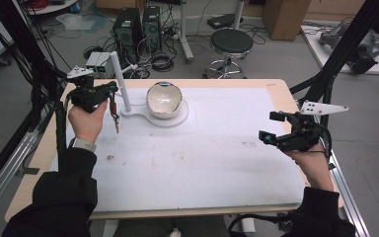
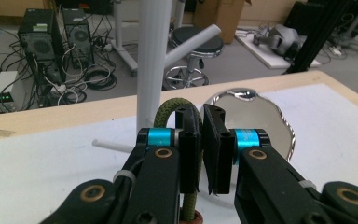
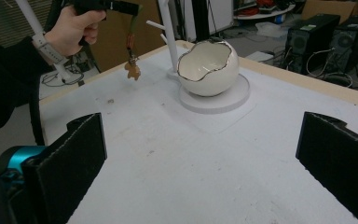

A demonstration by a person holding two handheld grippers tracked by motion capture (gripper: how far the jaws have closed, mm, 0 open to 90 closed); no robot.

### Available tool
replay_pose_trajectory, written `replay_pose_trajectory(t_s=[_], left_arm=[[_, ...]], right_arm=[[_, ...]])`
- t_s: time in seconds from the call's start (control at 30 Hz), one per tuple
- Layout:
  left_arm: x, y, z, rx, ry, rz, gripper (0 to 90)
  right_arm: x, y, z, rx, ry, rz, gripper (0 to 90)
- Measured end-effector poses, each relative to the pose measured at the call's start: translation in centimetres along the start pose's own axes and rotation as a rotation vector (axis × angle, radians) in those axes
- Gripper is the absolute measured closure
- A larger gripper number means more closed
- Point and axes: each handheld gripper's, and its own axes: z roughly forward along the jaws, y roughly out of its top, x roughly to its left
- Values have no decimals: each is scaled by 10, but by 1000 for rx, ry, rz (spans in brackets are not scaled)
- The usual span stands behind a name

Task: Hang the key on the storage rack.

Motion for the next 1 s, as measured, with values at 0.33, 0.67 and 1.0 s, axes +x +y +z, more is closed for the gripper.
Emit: replay_pose_trajectory(t_s=[0.33, 0.67, 1.0], left_arm=[[3, 1, 6, 9, 34, 2, 845], [1, -1, 12, 16, 23, 3, 843], [1, -4, 23, 42, 32, -12, 842]], right_arm=[[-1, -2, -2, 1, 10, 9, 11], [-1, -2, -1, 11, 7, 9, 11], [-1, -2, -2, 12, 19, 18, 10]])
